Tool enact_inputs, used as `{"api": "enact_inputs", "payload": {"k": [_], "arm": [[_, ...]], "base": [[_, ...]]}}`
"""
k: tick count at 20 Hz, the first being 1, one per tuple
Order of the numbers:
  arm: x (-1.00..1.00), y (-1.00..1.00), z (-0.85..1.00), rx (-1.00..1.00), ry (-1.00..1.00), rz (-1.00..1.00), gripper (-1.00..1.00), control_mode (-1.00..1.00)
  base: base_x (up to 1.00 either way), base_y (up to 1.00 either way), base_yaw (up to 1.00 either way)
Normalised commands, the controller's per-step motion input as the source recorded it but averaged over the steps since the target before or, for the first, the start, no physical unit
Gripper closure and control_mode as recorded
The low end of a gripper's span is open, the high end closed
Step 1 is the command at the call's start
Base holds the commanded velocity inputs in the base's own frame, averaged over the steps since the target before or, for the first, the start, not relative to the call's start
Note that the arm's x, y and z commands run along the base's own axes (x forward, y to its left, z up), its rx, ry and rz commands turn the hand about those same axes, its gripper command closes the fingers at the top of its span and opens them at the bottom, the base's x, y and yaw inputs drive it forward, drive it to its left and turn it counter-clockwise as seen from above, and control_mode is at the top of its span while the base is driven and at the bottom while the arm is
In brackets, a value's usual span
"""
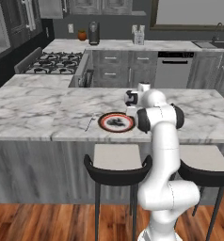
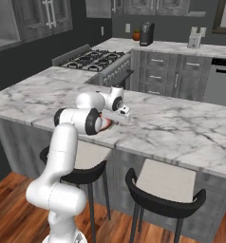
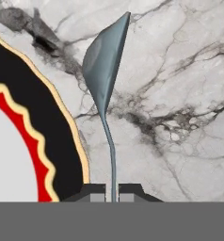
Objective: Take the fork and place it on the left side of the plate. Then take the spoon and place it on the right side of the plate. Make sure they're directly next to the plate.
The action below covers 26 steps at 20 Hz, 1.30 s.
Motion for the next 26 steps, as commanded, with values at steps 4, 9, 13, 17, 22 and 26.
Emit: {"api": "enact_inputs", "payload": {"k": [4,9,13,17,22,26], "arm": [[0.00,0.00,-0.17,0.00,0.00,0.00,1.00,-1.00],[0.00,-0.06,-0.05,0.00,0.00,-0.02,1.00,-1.00],[-0.02,-0.03,0.00,0.00,0.00,-0.02,1.00,-1.00],[-0.22,-0.06,0.00,0.00,0.00,-0.06,1.00,-1.00],[-0.26,-0.05,0.00,0.00,-0.03,-0.07,1.00,-1.00],[-0.05,0.00,0.00,0.00,0.00,-0.05,-1.00,-1.00]], "base": [[0.00,0.00,0.00],[0.00,0.00,0.00],[0.00,0.00,0.00],[0.00,0.00,0.00],[0.00,0.00,0.00],[0.00,0.00,0.00]]}}
